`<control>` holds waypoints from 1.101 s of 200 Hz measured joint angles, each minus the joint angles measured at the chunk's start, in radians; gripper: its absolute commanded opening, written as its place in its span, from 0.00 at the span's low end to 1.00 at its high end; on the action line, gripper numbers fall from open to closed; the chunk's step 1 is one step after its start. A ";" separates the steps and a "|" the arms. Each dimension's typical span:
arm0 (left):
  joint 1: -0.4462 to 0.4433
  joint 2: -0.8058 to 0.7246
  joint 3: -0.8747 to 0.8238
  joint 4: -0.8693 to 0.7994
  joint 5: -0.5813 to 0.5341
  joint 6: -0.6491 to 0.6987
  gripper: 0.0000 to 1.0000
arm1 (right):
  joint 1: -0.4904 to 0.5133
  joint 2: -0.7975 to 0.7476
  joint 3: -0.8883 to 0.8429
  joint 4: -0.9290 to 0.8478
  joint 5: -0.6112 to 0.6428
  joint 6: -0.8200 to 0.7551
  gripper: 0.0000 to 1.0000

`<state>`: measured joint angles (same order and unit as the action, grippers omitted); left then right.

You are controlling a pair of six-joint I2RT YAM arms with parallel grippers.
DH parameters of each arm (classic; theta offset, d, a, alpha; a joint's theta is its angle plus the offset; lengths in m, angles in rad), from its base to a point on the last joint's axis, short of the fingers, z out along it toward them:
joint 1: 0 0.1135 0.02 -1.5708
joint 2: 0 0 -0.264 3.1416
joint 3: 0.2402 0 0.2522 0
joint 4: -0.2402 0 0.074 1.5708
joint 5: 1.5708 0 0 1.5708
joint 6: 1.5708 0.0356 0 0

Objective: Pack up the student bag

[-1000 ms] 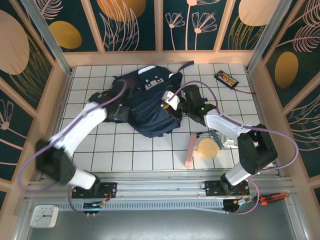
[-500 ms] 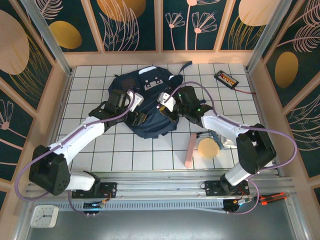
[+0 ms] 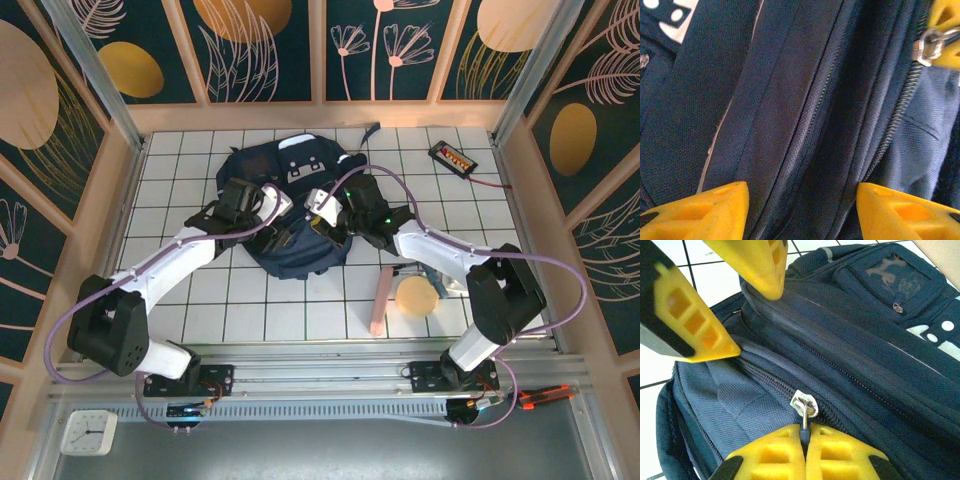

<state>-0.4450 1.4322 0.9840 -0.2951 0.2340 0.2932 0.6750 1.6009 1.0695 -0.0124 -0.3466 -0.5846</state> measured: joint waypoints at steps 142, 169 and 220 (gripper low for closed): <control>0.053 -0.033 -0.038 -0.023 0.089 0.080 0.57 | -0.008 0.019 0.003 -0.004 0.001 -0.004 0.00; 0.053 0.007 -0.037 -0.019 0.066 0.088 0.51 | -0.008 0.016 0.003 -0.011 0.001 -0.009 0.00; 0.053 0.119 0.042 -0.017 0.045 0.106 0.24 | -0.014 -0.001 0.003 -0.038 0.001 -0.012 0.00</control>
<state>-0.3923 1.5509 1.0260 -0.3119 0.2787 0.3992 0.6609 1.5997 1.0725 -0.0502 -0.3458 -0.5964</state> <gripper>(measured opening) 0.344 0.057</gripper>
